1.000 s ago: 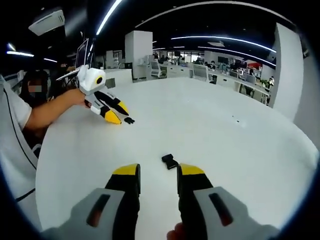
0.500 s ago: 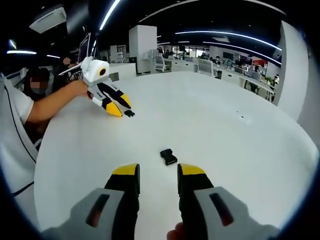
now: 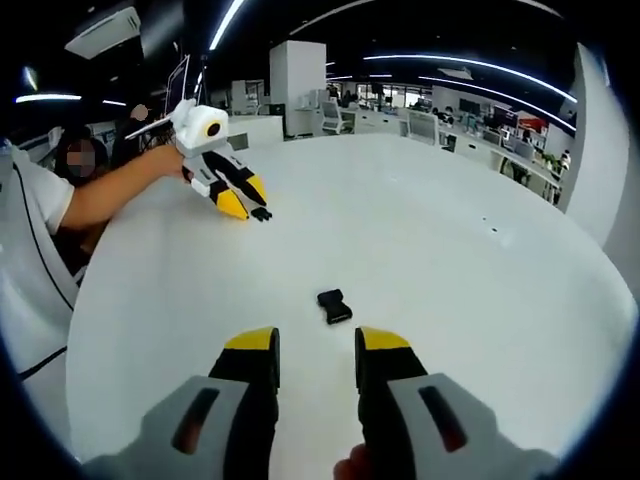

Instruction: Snap the two parts of the plastic buckle together until the buckle closes and remains connected.

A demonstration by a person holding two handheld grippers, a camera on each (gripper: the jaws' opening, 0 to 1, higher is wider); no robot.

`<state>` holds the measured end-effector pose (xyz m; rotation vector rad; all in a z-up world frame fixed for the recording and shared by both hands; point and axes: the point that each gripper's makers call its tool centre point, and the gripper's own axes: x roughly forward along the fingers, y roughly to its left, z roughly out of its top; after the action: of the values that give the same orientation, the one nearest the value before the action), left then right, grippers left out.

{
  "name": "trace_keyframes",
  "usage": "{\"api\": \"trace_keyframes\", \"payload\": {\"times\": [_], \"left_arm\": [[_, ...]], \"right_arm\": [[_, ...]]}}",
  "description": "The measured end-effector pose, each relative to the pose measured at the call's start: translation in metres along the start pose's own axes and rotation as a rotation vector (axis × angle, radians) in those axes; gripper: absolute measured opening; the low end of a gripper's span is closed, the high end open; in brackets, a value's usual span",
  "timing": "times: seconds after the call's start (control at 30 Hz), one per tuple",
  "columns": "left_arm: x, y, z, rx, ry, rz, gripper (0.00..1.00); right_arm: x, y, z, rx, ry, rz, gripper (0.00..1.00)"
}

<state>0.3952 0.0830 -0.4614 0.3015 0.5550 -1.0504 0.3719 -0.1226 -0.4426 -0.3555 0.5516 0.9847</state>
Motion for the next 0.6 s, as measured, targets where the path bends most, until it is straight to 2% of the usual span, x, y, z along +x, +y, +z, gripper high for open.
{"api": "trace_keyframes", "payload": {"times": [0.6], "left_arm": [[0.0010,-0.0052,0.0010,0.015,0.008,-0.028,0.18]], "right_arm": [[0.0053,-0.0053,-0.0079,-0.015,0.018,0.022,0.28]]}}
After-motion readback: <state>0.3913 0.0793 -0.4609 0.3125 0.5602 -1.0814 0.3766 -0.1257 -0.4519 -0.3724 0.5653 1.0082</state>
